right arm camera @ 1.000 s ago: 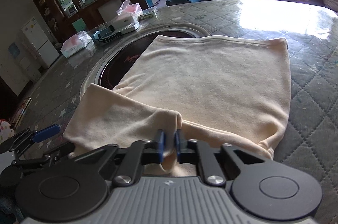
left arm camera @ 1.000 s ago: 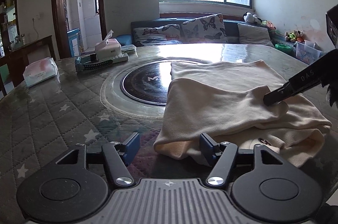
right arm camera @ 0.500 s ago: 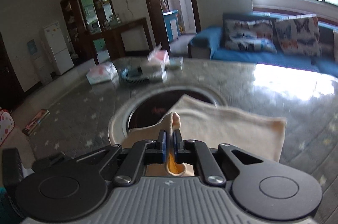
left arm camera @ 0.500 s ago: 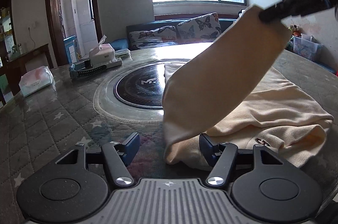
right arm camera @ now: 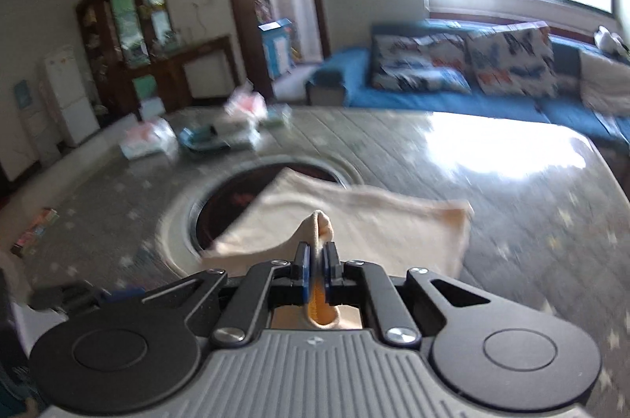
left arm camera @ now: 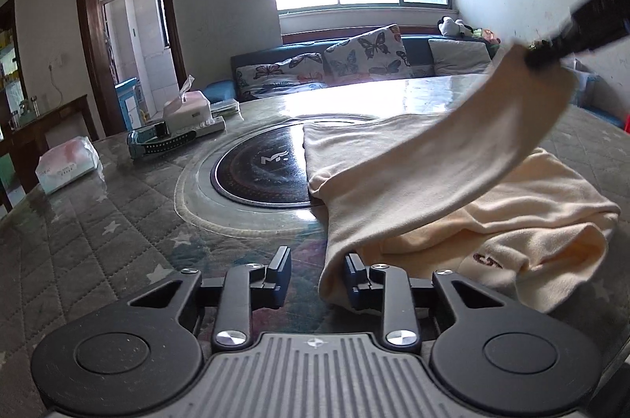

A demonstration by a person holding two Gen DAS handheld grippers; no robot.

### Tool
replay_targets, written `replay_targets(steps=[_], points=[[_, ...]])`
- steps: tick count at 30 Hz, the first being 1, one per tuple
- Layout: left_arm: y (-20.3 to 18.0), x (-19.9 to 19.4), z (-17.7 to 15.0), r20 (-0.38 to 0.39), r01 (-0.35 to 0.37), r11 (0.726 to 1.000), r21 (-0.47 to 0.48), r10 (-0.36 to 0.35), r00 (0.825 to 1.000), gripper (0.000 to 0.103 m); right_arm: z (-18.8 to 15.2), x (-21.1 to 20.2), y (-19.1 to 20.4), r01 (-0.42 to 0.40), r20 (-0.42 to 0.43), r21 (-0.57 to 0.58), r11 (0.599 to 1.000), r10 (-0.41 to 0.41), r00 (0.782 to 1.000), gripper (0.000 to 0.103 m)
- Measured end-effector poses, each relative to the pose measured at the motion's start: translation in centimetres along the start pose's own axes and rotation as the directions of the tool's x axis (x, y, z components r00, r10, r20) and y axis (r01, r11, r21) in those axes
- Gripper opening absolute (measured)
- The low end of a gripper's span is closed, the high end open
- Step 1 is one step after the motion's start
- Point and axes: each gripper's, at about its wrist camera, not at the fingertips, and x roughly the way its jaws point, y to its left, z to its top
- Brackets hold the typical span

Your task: Fold clothes

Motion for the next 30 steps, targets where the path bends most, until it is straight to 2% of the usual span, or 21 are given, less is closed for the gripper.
replay_targets(steps=[5,12,18,22,26,30], points=[[0.2,-0.1,-0.1,-0.007,-0.003,1.0,0.013,0.003,1.0,0.027,-3.5,2.2,-2.5,0.037,-0.117,0.095,0.995,-0.025,0.993,0.006],[1.1,-0.5,-0.3,-0.031,-0.003,1.0,0.023,0.004,1.0,0.03,-7.1,3.9,-4.0,0.055,-0.184,0.141,0.988,-0.029,0.983,0.009],[2.8,-1.9,0.4,-0.019,0.005,1.0,0.031,-0.005,1.0,0.03,-6.3,2.2,-3.3,0.092,-0.115,0.056,0.994,-0.085,0.99,0.011],[3.5,-2.3,1.7,0.015,-0.007,1.0,0.019,0.006,1.0,0.03,-5.5,2.1,-2.6,0.069,-0.079,0.013,0.998,-0.068,0.995,0.011],[3.0,-1.3,3.1,0.038,0.008,1.0,0.004,-0.008,0.999,0.03,-5.2,3.7,-1.7,0.031,-0.081,-0.02,0.999,-0.033,0.996,0.011],[1.2,0.5,4.3,0.056,0.055,0.998,0.039,-0.058,0.997,0.03,-5.8,5.1,-1.5,0.019,-0.114,-0.04,0.999,-0.023,0.993,0.011]])
